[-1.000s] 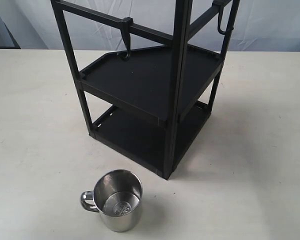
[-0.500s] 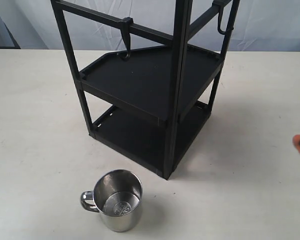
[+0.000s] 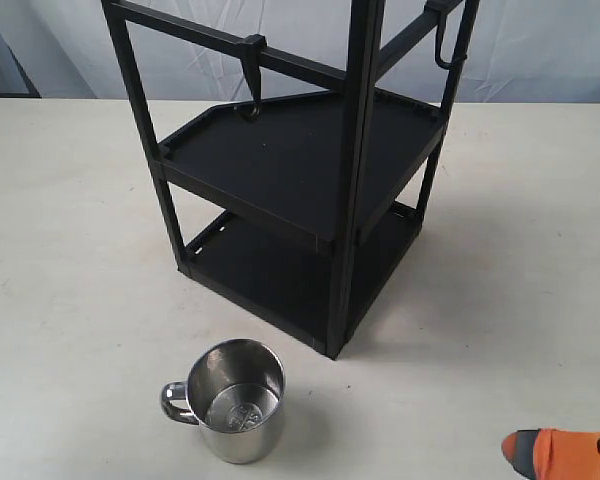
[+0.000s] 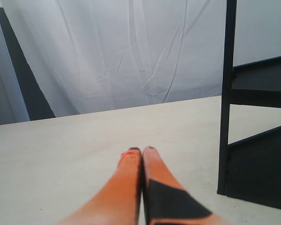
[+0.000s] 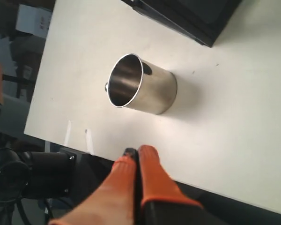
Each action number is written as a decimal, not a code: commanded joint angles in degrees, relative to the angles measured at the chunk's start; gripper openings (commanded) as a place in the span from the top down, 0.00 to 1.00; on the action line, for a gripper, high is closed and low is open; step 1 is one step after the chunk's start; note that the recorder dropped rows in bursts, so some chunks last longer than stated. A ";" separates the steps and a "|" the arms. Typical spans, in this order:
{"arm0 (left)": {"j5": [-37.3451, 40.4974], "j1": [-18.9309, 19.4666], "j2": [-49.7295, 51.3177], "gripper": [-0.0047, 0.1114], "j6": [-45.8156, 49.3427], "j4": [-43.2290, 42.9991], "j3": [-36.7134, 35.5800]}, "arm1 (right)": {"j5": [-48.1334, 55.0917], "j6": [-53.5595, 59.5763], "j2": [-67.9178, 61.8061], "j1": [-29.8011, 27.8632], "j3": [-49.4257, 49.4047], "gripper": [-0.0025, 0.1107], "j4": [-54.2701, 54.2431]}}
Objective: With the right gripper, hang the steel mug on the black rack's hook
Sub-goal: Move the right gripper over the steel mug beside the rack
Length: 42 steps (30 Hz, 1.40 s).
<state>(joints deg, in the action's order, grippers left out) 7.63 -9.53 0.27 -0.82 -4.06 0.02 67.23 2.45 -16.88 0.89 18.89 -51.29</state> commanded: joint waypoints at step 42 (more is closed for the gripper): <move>-0.30 -0.27 -0.27 0.95 -0.14 -0.04 -0.02 | -13.53 -39.73 -49.88 55.68 31.16 0.99 48.95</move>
<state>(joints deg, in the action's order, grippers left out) 7.63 -9.53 0.27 -0.82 -4.06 0.02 53.30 -28.86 -63.45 47.76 50.21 -4.85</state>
